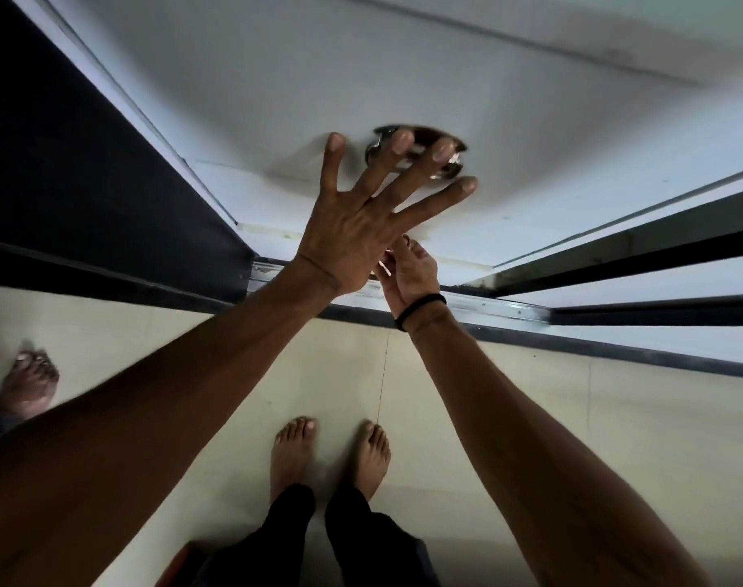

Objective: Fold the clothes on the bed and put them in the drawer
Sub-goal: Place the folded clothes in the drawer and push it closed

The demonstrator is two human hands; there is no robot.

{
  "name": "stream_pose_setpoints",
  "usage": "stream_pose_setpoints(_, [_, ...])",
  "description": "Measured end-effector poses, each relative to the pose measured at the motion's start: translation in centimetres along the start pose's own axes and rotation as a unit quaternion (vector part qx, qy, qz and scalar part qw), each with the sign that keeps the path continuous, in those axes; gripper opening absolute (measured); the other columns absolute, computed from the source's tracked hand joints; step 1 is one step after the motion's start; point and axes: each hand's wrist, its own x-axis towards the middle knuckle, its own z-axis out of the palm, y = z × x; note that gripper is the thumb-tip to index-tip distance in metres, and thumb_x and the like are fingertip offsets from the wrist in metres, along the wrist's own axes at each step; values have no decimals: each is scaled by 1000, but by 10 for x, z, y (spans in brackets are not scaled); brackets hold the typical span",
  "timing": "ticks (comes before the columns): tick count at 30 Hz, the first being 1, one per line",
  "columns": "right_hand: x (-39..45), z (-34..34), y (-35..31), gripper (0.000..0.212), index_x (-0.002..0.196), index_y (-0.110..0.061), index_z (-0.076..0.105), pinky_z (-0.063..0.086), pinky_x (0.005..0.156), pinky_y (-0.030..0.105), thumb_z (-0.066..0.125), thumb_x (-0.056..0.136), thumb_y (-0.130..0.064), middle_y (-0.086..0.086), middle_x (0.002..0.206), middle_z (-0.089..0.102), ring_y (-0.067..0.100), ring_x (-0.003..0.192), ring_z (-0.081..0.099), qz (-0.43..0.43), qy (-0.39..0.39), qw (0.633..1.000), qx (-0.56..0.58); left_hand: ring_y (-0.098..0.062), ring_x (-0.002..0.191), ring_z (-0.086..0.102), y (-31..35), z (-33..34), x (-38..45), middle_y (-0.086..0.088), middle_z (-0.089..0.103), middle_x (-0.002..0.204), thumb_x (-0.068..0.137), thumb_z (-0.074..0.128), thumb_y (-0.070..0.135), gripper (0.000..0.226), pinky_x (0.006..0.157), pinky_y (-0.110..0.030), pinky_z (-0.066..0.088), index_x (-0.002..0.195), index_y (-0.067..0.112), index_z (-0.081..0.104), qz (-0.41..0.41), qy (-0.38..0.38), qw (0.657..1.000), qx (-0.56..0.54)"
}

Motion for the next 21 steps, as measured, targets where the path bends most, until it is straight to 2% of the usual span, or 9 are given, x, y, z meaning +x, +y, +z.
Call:
stream_pose_setpoints(3, [10, -18, 3, 15, 85, -13, 63, 59, 91, 41, 69, 92, -1, 9, 88, 73, 22, 86, 71, 18, -54, 997, -54, -31, 155, -15, 1, 3, -2, -5, -17, 169, 111, 38, 10, 59, 118, -66, 13, 156, 49, 33, -8, 39, 999, 6])
stream_pose_setpoints(5, [18, -42, 15, 21, 96, -9, 67, 56, 100, 46, 68, 87, 10, 14, 103, 72, 28, 98, 70, 50, -50, 988, -135, -35, 155, 6, 6, -5, 1, -6, 17, 167, 106, 31, 1, 63, 116, -69, 17, 152, 42, 45, 0, 45, 998, -44])
stream_pose_setpoints(7, [29, -57, 36, 29, 106, -5, 68, 55, 101, 48, 67, 84, 14, 16, 107, 70, 31, 103, 68, 77, 1, 981, -177, -36, 155, 15, 6, -12, -12, -10, 32, 163, 96, 56, 4, 67, 116, -71, 8, 154, 34, 44, 19, 22, 994, -106])
stream_pose_setpoints(9, [41, -58, 56, 29, 110, -8, 67, 54, 100, 50, 65, 84, 3, 18, 110, 70, 32, 107, 67, 92, 27, 986, -133, -35, 157, 11, 4, -12, -44, -15, 24, 168, 92, 70, 7, 83, 119, -69, -1, 161, 29, 30, 63, -52, 984, -156])
stream_pose_setpoints(11, [64, -53, 75, 34, 125, -8, 63, 51, 104, 53, 62, 91, -14, 18, 126, 69, 32, 124, 62, 98, 35, 989, -102, -32, 159, 3, 1, -5, -87, -14, 6, 172, 88, 70, 2, 96, 123, -66, -4, 164, 28, 16, 96, -162, 964, -187])
stream_pose_setpoints(13, [92, -54, 87, 43, 143, -9, 52, 44, 110, 42, 51, 103, -24, 12, 144, 59, 27, 133, 53, 90, 50, 988, -113, -30, 159, -4, 3, 9, -127, -14, -6, 172, 87, 72, 3, 104, 125, -63, 2, 165, 26, 7, 95, -244, 946, -191])
stream_pose_setpoints(15, [112, -49, 97, 47, 151, -9, 40, 56, 89, 29, 45, 105, -17, 14, 153, 47, 20, 119, 56, 129, 70, 988, -57, -30, 159, -6, 3, 28, -155, -13, -10, 172, 88, 74, 9, 107, 125, -61, 7, 165, 25, 2, 75, -310, 930, -184])
stream_pose_setpoints(17, [114, -41, 100, 48, 148, -8, 40, 60, 73, 30, 49, 101, -6, 18, 148, 47, 22, 108, 59, 128, 46, 988, -77, -31, 158, -11, 1, 45, -165, -12, -16, 171, 89, 73, 11, 107, 125, -60, 7, 165, 25, -1, 43, -358, 917, -170])
stream_pose_setpoints(21, [126, -38, 107, 37, 116, -8, 64, 59, 90, 41, 59, 81, 3, 15, 118, 65, 30, 116, 64, 140, 96, 985, -21, -31, 157, -16, 4, 72, -152, -12, -22, 169, 89, 71, 10, 110, 126, -58, 4, 164, 25, -9, -21, -380, 910, -162])
